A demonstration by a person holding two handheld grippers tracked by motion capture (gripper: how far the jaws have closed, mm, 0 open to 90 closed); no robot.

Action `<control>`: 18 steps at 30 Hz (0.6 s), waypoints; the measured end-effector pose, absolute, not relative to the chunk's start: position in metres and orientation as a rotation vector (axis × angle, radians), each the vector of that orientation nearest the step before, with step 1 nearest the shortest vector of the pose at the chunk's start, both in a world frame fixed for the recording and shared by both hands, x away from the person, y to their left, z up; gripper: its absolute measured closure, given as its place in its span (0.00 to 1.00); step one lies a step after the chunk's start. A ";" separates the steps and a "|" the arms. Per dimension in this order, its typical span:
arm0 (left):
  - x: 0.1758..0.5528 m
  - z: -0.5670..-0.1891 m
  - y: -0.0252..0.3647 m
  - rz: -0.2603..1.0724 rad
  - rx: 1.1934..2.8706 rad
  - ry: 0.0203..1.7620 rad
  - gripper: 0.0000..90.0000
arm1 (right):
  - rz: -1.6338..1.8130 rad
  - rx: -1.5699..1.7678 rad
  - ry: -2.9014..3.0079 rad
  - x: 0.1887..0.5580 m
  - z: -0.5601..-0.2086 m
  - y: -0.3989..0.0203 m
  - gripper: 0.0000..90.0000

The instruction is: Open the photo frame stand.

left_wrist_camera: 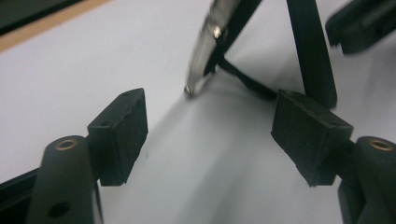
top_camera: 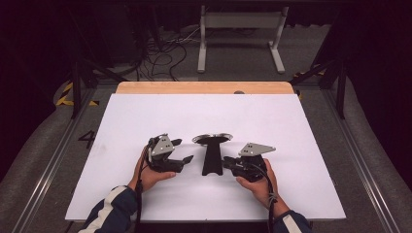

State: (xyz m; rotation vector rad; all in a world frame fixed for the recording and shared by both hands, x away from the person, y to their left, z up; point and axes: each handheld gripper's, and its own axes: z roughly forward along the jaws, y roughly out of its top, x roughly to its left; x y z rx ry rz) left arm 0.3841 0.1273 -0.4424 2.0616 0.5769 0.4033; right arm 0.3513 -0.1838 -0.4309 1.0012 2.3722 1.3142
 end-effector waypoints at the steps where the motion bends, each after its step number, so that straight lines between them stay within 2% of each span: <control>1: 0.378 -0.444 0.132 0.401 2.070 0.587 0.29 | 1.301 0.989 2.367 0.350 -0.430 -0.184 0.90; 4: 0.361 -0.445 0.145 0.420 2.118 0.587 0.28 | 1.294 0.974 2.346 0.348 -0.427 -0.185 0.95; 8: 0.343 -0.442 0.162 0.398 2.098 0.601 0.26 | 1.292 0.964 2.332 0.347 -0.424 -0.186 0.98; 12: 0.327 -0.450 0.180 0.370 2.106 0.612 0.23 | 1.288 0.967 2.308 0.345 -0.422 -0.189 1.00; 18: 0.320 -0.463 0.188 0.406 2.184 0.587 0.23 | 1.277 0.969 2.293 0.344 -0.420 -0.189 1.00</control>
